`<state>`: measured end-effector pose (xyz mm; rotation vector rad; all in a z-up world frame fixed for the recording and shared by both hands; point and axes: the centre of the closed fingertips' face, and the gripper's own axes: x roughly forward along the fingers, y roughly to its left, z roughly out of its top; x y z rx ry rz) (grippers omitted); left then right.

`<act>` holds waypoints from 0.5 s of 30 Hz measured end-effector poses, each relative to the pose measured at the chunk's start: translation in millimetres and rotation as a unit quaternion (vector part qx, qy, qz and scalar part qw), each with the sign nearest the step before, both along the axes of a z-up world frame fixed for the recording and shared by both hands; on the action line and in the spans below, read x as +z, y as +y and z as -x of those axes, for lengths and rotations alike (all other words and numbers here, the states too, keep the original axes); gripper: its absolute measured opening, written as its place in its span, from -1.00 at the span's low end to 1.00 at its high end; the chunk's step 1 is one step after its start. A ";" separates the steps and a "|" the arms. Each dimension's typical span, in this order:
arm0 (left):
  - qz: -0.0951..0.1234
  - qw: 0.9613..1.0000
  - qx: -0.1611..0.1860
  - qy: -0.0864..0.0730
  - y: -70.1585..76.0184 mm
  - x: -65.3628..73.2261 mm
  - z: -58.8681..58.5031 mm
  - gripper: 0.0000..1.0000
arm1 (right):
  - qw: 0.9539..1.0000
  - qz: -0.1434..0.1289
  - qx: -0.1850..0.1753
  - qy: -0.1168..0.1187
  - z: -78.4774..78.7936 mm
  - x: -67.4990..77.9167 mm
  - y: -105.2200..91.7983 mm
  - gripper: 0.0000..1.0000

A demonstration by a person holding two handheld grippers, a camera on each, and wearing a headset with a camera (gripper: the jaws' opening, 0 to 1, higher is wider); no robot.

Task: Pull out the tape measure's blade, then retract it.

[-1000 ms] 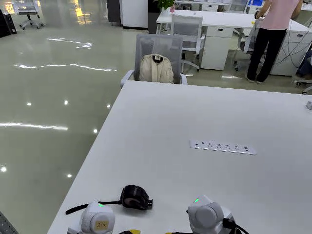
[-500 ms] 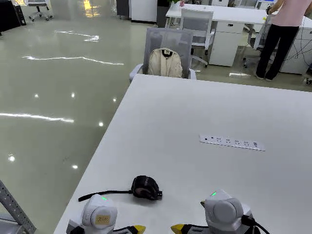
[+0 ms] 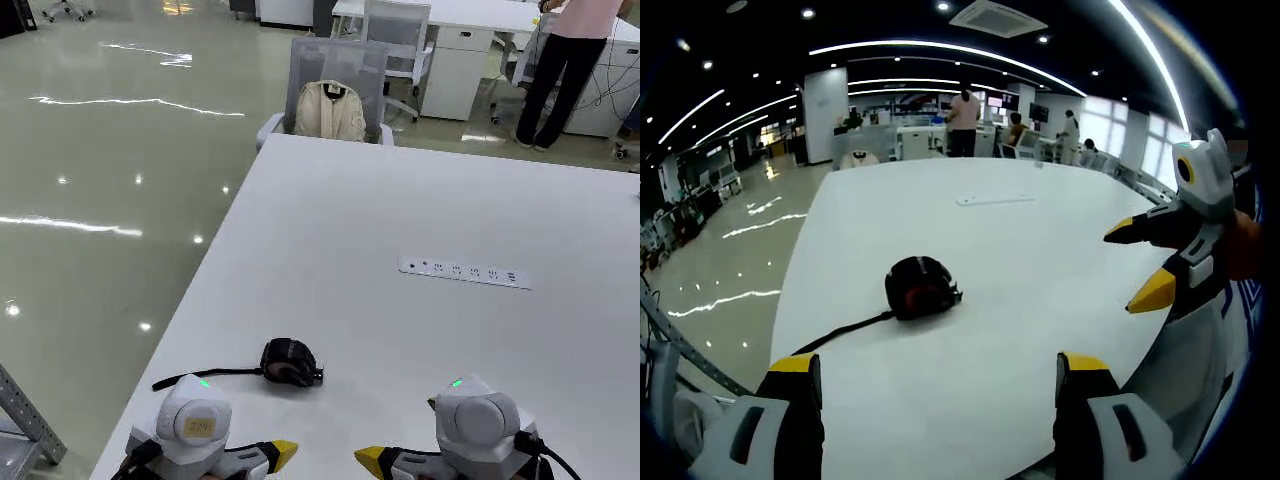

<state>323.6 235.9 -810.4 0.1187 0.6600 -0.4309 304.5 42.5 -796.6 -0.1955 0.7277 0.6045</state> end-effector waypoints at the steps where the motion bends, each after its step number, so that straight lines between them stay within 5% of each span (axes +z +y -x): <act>1: -0.001 1.000 -0.002 -0.001 -0.7 0.2 1.1 0.88 | 1.000 0.000 -0.002 0.000 2.0 0.2 -2.1 0.59; 15: 0.006 1.000 -0.009 -0.004 5.6 11.6 21.8 0.99 | 1.000 -0.007 -0.027 -0.006 16.1 15.8 -16.0 0.76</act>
